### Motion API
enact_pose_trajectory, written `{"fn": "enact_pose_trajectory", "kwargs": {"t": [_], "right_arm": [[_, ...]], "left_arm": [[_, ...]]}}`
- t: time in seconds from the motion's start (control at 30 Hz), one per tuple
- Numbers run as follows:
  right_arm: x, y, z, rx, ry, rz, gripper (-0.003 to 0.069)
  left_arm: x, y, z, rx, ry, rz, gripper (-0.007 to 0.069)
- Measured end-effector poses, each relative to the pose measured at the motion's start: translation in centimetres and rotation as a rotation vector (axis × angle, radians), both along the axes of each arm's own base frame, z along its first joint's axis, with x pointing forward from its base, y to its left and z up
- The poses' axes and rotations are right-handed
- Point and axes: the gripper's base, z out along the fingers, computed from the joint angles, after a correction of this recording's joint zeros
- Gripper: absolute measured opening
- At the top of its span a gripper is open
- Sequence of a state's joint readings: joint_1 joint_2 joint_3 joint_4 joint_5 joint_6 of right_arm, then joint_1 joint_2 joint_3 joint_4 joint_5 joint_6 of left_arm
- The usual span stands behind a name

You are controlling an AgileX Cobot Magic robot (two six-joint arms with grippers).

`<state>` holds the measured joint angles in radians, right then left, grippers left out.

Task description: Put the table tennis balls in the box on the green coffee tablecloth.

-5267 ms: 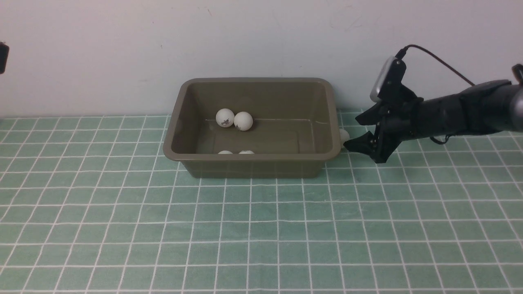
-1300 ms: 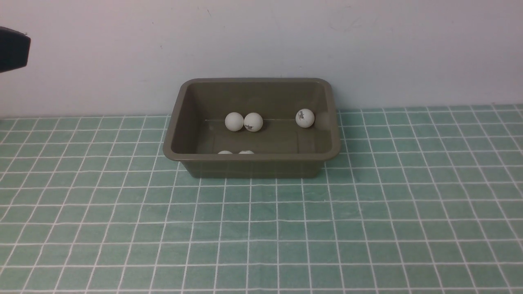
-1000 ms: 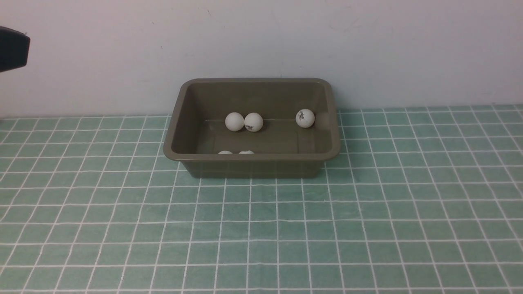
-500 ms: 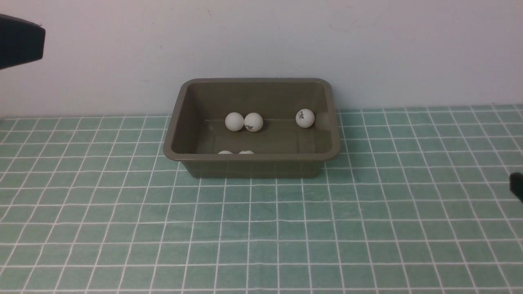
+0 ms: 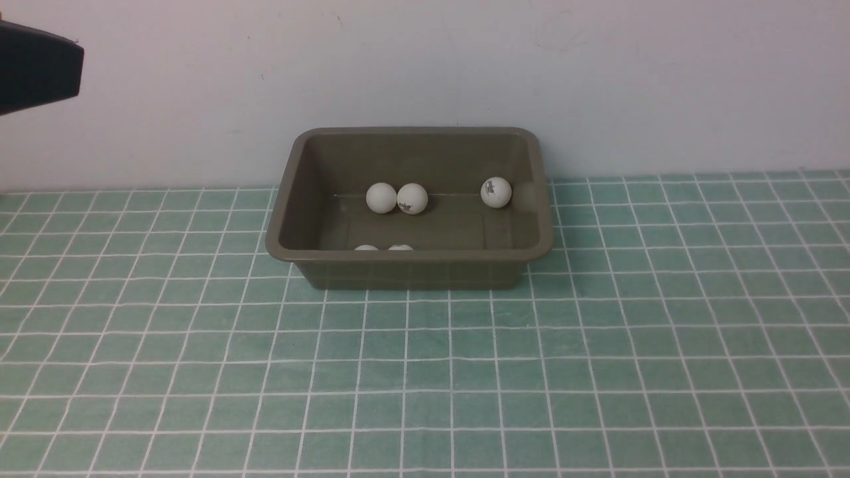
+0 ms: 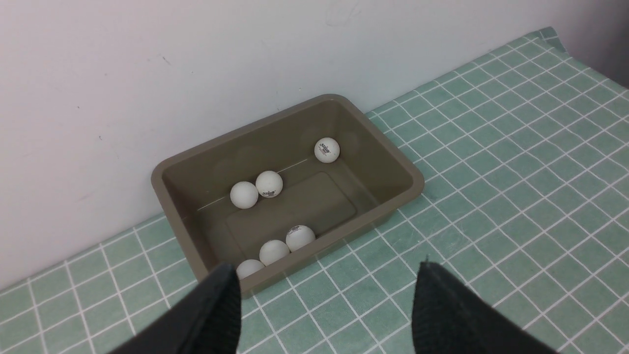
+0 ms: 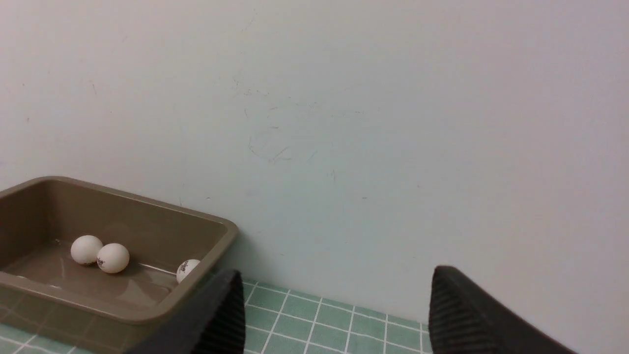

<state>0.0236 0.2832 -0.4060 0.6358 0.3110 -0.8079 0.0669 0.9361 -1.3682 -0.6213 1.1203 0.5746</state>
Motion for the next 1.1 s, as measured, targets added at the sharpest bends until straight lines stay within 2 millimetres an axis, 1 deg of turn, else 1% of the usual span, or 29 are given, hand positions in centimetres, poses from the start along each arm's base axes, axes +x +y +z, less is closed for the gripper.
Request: {"fn": "enact_pose_trajectory", "kwargs": {"t": [0.53,0.63,0.7,0.77,0.83,0.9,0.97,1.1], "right_arm": [[0.0,0.1,-0.2,-0.001,0.015,0.009,0.0461],[-0.4,0.0,-0.2,-0.028,-0.004,0.003,0.0461],[-0.8,-0.2,-0.7,-0.143,-0.024,-0.027,0.0461],[-1.0,-0.4,-1.5,-0.218,-0.018,-0.042,0.0461],[-1.2,-0.3,-2.9,-0.26,0.018,-0.035,0.0461],[-1.3,-0.2,-3.9,-0.239,0.057,-0.011,0.0461],[-1.5,0.1,-4.5,-0.175,0.086,0.024,0.0461],[-2.0,0.5,-5.1,-0.067,0.097,0.059,0.0461]], "left_arm": [[-0.1,0.0,-0.1,0.004,0.01,-0.007,0.0426],[-0.2,-0.1,-0.2,0.008,0.024,-0.017,0.0426],[-0.2,-0.1,-0.2,0.003,0.026,-0.021,0.0426],[-0.2,-0.2,-0.1,-0.008,0.025,-0.027,0.0426],[-0.3,-0.3,-0.1,-0.02,0.025,-0.035,0.0426],[-0.3,-0.4,0.0,-0.029,0.024,-0.041,0.0426],[-0.3,-0.5,0.0,-0.039,0.025,-0.047,0.0426],[-0.4,-0.6,-0.1,-0.042,0.042,-0.069,0.0426]]}}
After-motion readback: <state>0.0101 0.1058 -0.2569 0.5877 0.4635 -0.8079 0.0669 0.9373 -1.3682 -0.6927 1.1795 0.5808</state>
